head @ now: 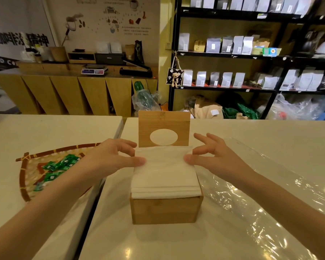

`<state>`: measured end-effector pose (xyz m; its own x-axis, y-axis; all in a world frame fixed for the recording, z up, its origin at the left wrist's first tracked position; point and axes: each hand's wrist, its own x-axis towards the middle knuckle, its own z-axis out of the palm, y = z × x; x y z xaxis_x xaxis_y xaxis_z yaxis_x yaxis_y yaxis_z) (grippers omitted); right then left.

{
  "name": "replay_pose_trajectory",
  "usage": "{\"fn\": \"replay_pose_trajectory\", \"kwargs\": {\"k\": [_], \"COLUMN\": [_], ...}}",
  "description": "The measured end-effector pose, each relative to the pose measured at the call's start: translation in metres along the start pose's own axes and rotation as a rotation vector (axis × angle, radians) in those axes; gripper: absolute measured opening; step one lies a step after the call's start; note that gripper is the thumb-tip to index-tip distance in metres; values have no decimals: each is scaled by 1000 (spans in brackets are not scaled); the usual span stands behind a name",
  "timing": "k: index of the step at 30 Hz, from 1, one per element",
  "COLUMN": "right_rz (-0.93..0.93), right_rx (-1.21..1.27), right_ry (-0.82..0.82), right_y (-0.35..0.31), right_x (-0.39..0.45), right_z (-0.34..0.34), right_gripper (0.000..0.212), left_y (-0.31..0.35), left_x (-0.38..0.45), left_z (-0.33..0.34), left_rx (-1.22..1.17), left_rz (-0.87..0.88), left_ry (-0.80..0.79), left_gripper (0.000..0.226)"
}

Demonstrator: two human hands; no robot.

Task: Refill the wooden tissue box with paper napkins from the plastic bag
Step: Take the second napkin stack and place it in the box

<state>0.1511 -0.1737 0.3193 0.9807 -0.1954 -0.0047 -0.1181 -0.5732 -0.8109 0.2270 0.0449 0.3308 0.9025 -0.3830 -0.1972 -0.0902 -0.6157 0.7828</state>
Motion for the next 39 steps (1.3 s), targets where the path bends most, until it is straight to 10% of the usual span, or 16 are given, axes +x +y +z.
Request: {"fn": "replay_pose_trajectory", "kwargs": {"k": [31, 39], "right_rz": [-134, -180], "right_rx": [-1019, -922], "right_ry": [106, 186], "right_y": [-11, -15], "right_x": [4, -9], "right_z": [36, 26], "right_gripper": [30, 15], "left_y": [13, 19], "left_x": [-1, -22], "left_z": [34, 27], "left_rx": [899, 838], "left_rz": [70, 161], "left_ry": [228, 244], "left_gripper": [17, 24]}}
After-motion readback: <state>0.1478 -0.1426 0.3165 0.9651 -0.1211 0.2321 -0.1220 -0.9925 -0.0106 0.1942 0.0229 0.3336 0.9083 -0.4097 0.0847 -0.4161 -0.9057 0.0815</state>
